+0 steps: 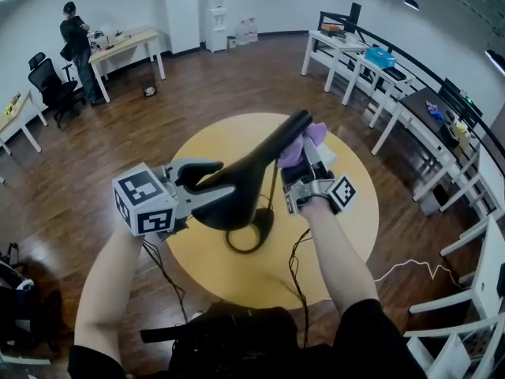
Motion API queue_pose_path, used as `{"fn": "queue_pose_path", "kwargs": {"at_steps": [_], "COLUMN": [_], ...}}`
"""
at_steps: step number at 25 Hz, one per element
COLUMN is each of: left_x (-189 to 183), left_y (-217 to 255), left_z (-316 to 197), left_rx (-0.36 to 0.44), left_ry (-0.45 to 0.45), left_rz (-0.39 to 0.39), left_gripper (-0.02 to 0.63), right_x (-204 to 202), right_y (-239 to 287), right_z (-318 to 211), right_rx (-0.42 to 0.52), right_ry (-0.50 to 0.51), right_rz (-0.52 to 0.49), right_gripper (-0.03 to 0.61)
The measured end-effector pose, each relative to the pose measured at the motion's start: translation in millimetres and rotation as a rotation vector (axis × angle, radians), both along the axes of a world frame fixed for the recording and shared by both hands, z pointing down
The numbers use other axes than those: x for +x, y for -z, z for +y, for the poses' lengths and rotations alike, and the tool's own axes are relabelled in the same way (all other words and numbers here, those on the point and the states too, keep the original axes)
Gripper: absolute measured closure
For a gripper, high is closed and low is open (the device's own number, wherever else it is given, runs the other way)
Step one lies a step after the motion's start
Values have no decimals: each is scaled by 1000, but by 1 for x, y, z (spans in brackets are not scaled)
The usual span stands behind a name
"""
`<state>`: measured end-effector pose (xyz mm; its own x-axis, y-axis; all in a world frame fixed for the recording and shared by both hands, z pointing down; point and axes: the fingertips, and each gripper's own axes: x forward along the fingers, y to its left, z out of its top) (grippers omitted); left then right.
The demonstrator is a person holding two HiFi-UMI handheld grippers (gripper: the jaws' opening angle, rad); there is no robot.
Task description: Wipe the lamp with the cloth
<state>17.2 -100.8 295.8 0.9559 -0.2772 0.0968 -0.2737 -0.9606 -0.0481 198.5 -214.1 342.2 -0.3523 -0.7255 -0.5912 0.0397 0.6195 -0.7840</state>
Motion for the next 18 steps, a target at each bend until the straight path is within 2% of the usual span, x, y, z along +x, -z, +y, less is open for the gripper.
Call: {"fn": "queue_pose_path", "kwargs": {"at_steps": [2,6,11,15,18], "left_x": [-1,-8,-9,-8,-4], "left_y": [1,3,0,6,8], "left_z": [1,2,5,4,4], "left_rx": [10,34,79,119,129], "left_ry": [3,16,40,52,46], "left_rz": [3,20,49,66,79], "left_gripper": [390,390,390,391,390], "right_x": [-11,-43,-54,-84,-87], "right_y": [0,-7,-18,-28,-38], "right_z": [7,24,43,58,68], "right_rx": [11,15,-9,-7,-38], "right_ry": [15,34,-14,51,69], "right_rz": [75,291,436,630,712], "right_gripper": [480,480,480,480,480]}}
